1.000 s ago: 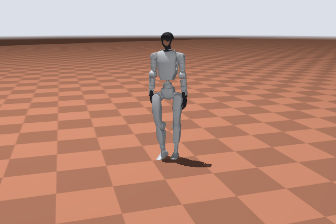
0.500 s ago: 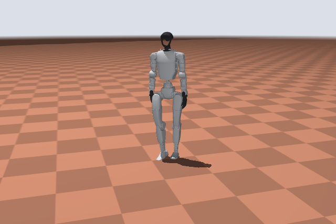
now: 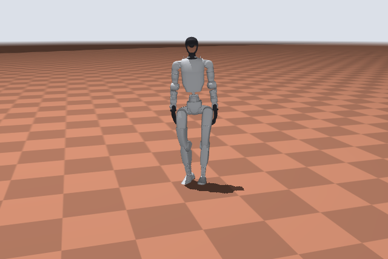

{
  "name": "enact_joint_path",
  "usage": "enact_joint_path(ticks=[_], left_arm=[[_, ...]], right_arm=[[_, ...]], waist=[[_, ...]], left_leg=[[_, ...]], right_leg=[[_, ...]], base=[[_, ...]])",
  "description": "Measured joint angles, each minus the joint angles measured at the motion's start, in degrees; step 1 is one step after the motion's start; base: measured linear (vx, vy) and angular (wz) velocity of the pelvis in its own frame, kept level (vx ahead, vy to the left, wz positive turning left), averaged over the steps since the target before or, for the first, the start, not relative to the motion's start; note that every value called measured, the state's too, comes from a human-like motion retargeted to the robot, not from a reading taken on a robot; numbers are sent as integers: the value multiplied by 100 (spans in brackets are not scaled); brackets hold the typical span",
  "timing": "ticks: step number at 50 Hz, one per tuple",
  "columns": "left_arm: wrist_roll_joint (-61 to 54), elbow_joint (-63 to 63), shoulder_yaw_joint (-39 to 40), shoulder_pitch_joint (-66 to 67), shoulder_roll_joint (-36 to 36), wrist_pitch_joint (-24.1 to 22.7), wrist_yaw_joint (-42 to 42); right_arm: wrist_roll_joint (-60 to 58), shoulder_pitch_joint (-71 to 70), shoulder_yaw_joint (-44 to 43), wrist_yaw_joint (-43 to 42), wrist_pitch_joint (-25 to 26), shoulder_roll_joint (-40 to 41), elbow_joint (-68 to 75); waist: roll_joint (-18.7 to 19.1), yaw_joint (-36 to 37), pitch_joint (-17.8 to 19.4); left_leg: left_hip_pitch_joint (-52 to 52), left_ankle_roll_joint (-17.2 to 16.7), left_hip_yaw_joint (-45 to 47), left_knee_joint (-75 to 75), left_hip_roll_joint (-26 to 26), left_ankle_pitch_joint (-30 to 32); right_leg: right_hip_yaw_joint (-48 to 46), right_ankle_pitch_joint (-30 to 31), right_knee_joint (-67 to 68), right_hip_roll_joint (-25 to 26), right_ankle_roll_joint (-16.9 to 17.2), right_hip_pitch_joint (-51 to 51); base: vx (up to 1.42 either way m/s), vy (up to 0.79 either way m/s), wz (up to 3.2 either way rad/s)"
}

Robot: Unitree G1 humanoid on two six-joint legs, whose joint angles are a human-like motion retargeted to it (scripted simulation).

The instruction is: In place motions

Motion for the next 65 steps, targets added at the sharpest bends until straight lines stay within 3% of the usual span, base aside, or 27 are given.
enact_joint_path(ticks=[10, 28, 37, 65], left_arm=[[-41, 263, 275, 224, 114, 39, 226], [-99, 263, 273, 136, 94, 45, 224], [-127, 239, 220, 9, 84, 33, 138], [-84, 89, 133, -96, 47, 39, 9]], right_arm=[[-21, -121, 99, 31, -68, 24, -235], [-82, -205, 296, 106, -156, 131, -416], [-148, -191, 270, 134, -137, 114, -360], [-22, -733, 587, 244, -83, 61, -246]], waist=[[-79, 362, 15], [-91, 346, 59], [-107, 92, -83], [-62, -984, -6]], left_leg=[[-141, -30, -364, 48, -118, 53], [-182, -53, -557, 12, -139, 40], [-139, 51, -345, -13, -74, -104], [310, 256, 1028, -228, 274, -676]], right_leg=[[-489, -59, -23, -63, 58, 119], [-870, -72, 66, -99, 106, 178], [-510, 58, 58, -52, 73, 37], [1409, 744, -29, 243, -53, -524]], base=[[9, 12, 43], [0, -1, 15], [-8, -18, -36], [-19, -9, -62]])
